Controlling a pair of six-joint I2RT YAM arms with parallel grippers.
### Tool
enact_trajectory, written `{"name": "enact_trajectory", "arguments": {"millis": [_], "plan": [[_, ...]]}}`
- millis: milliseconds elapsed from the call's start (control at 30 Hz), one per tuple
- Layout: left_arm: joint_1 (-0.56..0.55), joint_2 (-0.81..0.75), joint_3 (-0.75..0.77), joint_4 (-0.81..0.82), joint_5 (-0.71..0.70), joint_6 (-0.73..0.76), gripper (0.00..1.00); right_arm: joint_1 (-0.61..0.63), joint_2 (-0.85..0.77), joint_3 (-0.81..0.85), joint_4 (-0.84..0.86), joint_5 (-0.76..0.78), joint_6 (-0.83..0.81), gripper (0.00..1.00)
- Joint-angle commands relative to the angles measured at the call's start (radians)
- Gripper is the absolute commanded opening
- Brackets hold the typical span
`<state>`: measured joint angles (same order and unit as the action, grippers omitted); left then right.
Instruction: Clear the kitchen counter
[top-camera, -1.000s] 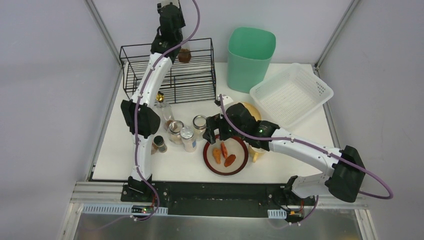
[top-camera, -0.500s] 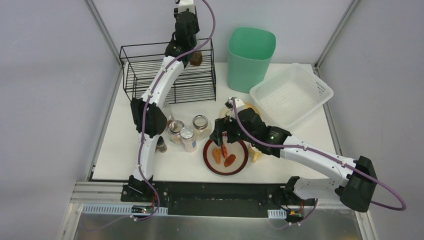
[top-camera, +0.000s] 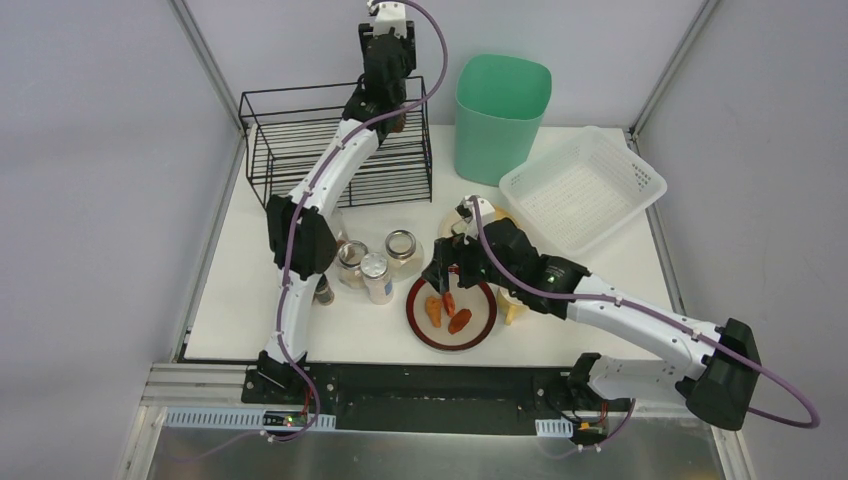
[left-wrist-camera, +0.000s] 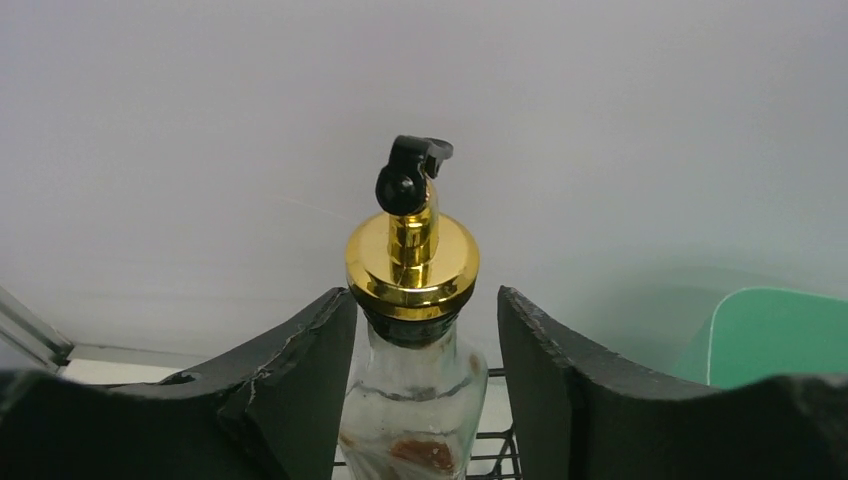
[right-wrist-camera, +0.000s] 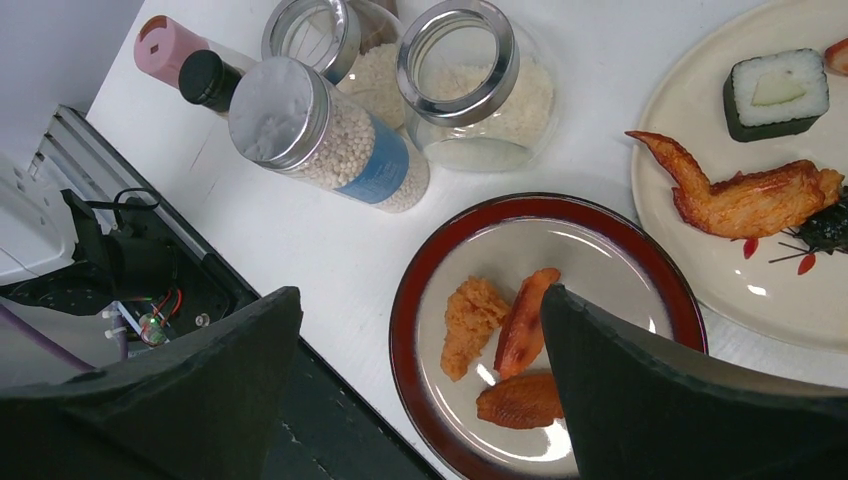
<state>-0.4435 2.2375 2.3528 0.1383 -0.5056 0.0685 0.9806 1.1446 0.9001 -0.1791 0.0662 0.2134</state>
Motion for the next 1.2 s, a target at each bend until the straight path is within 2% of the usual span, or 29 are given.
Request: {"name": "enact_trajectory", "arguments": {"millis": [0,100,367,500,700,733,833,900,1167], "plan": [[-0.013,-0.09,-0.018,0.053,0.003,0.009,0.57,0.006,-0.05,-0.014,0.029,-0.003,0.019,0.94],[-0.018,-0.102,-0.019,0.046,-0.001,0.018,0.66,0.006,-0.06,-0.018,0.027,-0.003,0.022,0.94],[-0.021,-0.18,-0.066,0.025,-0.014,0.032,0.8,0.006,-0.069,-0.014,0.019,-0.007,0.032,0.95],[-0.021,-0.237,-0.099,-0.007,-0.013,0.03,0.83,0.005,-0.063,-0.004,0.004,-0.006,0.036,0.95],[-0.026,-0.347,-0.128,-0.181,0.01,-0.034,0.85,0.006,-0.062,0.018,-0.026,0.0,0.044,0.96],[-0.028,-0.371,-0.137,-0.217,0.014,-0.05,0.9,0.005,-0.064,0.021,-0.03,0.002,0.043,0.96],[-0.036,-0.462,-0.213,-0.301,0.018,-0.103,0.93,0.006,-0.068,0.033,-0.049,0.0,0.049,0.96],[-0.04,-0.534,-0.288,-0.33,0.018,-0.138,0.99,0.007,-0.068,0.042,-0.064,-0.005,0.055,0.96],[-0.048,-0.8,-0.572,-0.468,0.026,-0.245,0.99,0.007,-0.089,0.036,-0.121,0.003,0.058,0.96]]}}
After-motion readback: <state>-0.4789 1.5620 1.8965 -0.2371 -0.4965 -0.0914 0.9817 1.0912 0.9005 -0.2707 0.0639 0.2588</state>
